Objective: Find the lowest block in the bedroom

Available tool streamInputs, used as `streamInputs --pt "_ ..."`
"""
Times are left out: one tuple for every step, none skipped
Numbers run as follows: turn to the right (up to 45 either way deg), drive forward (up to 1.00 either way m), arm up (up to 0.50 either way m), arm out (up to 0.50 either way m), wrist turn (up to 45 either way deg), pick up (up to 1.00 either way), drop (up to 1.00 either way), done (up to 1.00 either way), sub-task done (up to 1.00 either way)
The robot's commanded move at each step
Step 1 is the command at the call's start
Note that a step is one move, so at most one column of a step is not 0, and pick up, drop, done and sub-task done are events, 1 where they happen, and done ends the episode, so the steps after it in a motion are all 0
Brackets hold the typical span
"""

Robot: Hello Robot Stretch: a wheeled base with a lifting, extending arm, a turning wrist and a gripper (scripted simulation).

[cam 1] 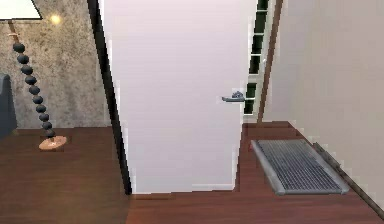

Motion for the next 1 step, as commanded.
streamInputs --pt "0.0 0.15 0.00 0.00 0.0 0.00 0.00 0.00 0.00"
